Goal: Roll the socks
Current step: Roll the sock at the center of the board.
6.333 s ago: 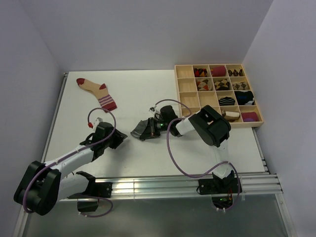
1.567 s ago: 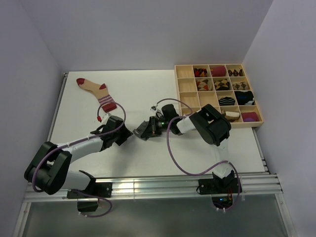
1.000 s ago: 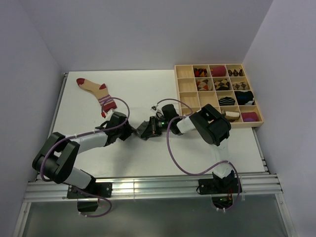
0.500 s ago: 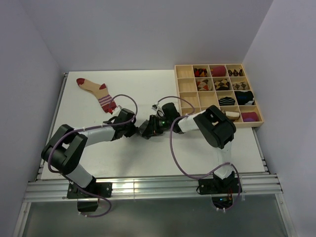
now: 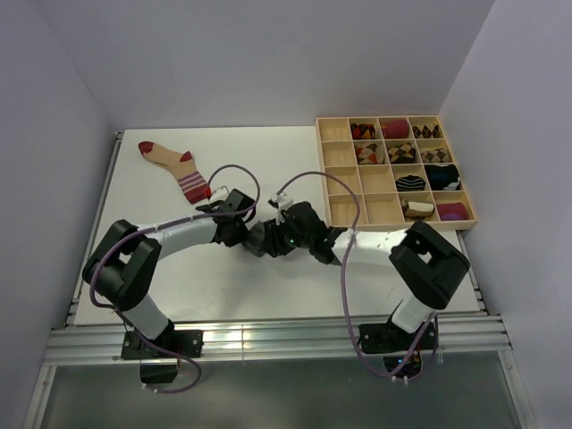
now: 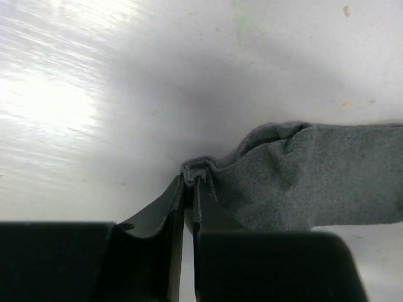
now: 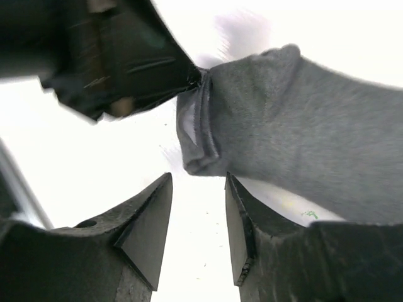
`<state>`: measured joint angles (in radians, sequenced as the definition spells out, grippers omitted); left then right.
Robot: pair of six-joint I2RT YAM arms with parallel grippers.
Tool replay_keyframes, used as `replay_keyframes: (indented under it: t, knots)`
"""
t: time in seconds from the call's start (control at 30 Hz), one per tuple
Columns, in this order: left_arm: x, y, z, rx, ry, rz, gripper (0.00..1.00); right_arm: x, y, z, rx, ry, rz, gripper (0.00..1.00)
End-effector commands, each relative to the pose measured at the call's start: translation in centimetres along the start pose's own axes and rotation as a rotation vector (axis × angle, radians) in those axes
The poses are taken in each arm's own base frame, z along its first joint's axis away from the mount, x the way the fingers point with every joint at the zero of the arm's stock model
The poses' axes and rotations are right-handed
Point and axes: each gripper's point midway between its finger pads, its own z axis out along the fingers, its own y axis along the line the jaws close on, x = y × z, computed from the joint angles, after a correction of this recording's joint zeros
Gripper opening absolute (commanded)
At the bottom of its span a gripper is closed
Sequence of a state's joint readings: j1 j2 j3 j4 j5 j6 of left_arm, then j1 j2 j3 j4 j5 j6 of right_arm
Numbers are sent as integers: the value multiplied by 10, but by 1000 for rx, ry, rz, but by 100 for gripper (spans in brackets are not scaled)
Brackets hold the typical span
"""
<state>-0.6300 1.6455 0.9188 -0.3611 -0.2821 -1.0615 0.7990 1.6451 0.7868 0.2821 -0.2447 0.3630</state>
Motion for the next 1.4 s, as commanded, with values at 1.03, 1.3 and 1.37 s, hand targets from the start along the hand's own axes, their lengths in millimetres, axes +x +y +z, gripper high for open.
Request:
replay_keyframes:
  t: [1.03,1.3,1.37]
  knots:
    - [5,11,-6,-97,93,186,13,23,39,64,315,-140,-798,47]
    - [6,7,-6,-78,92,167,13,38,0,63,333,-40,-683,17]
    - [6,6,-5,-75,92,158,13,42,-12,59,320,-7,-632,3]
